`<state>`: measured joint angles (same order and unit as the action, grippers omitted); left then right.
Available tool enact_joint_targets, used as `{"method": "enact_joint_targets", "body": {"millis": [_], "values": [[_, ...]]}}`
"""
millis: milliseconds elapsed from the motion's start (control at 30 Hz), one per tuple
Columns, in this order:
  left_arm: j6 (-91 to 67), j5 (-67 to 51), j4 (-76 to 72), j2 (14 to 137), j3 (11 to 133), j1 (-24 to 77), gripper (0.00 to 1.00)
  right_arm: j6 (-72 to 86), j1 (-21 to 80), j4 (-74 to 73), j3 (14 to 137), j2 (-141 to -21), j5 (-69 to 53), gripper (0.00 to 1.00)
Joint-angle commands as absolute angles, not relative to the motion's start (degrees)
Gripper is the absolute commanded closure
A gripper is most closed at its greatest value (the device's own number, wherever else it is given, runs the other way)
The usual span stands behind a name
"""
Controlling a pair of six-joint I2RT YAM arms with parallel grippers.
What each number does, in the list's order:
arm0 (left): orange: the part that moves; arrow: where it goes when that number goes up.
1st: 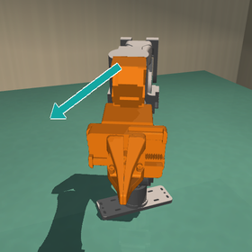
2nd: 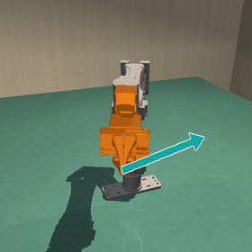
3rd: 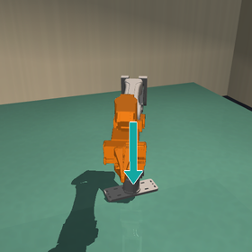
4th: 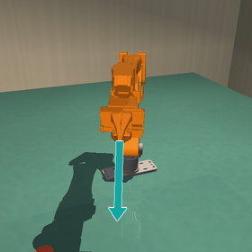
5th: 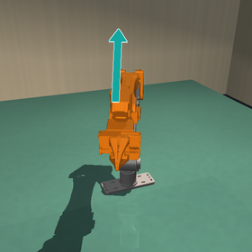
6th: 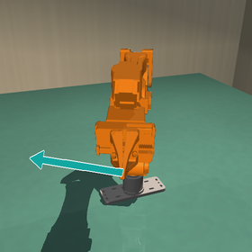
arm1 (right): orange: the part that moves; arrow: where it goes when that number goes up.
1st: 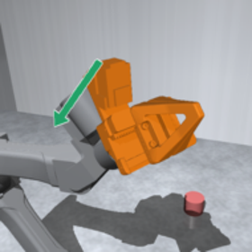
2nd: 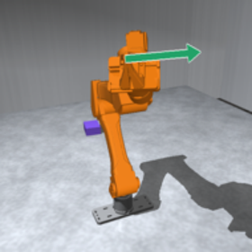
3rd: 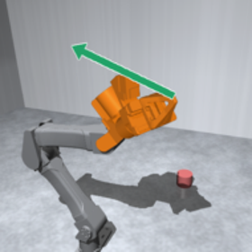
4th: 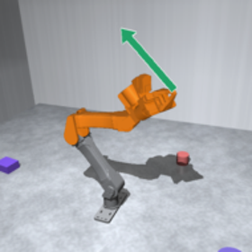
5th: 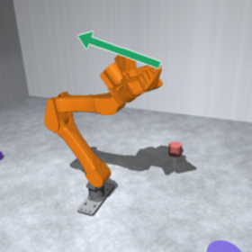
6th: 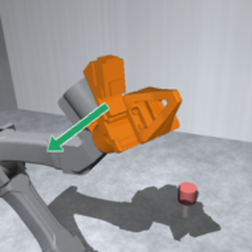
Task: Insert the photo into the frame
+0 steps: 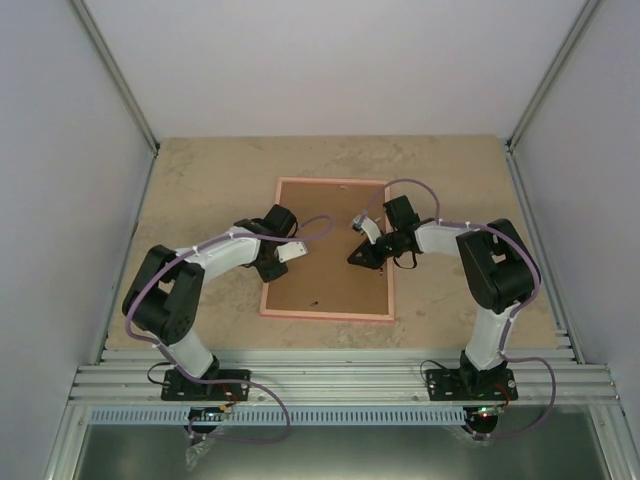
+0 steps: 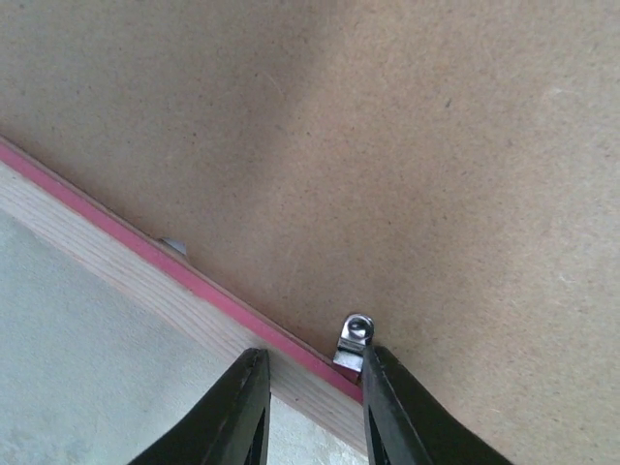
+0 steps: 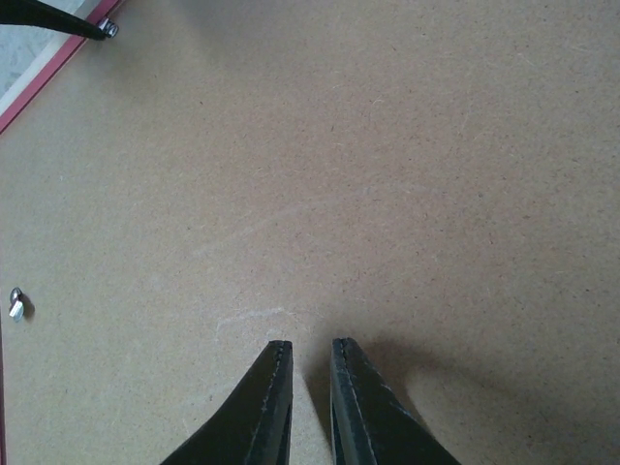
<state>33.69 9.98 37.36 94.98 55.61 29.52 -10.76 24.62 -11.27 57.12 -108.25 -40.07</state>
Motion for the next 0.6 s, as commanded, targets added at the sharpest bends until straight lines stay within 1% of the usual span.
{"method": "enact_joint_targets", "body": {"millis": [0,33,167,300,400,467,567], "values": [[31.9,8.9,38.4,95.4,56.4,29.2,0.72,-12.0,24.3,-14.3,55.1,-108.7,-34.6,0.85],[31.4,7.5,38.4,94.3,57.1,29.1,0.70,-12.0,24.3,-14.3,55.2,-108.5,-34.7,0.85],[30.2,-1.4,37.8,88.7,59.3,29.0,0.55,-11.5,24.3,-15.0,56.3,-107.2,-37.1,0.84],[33.1,-12.1,37.8,82.4,57.9,29.0,0.44,-11.6,24.3,-15.2,56.8,-103.5,-41.5,0.83],[35.3,-19.5,38.4,78.2,55.4,29.5,0.30,-11.6,24.3,-15.4,56.4,-100.3,-42.9,0.83],[36.6,-22.2,37.7,75.9,52.3,30.9,0.26,-11.3,24.3,-15.9,56.5,-99.9,-43.0,0.83],[38.8,-21.1,34.5,73.5,46.0,34.5,0.22,-10.2,24.3,-16.3,55.9,-100.2,-43.1,0.83]]}}
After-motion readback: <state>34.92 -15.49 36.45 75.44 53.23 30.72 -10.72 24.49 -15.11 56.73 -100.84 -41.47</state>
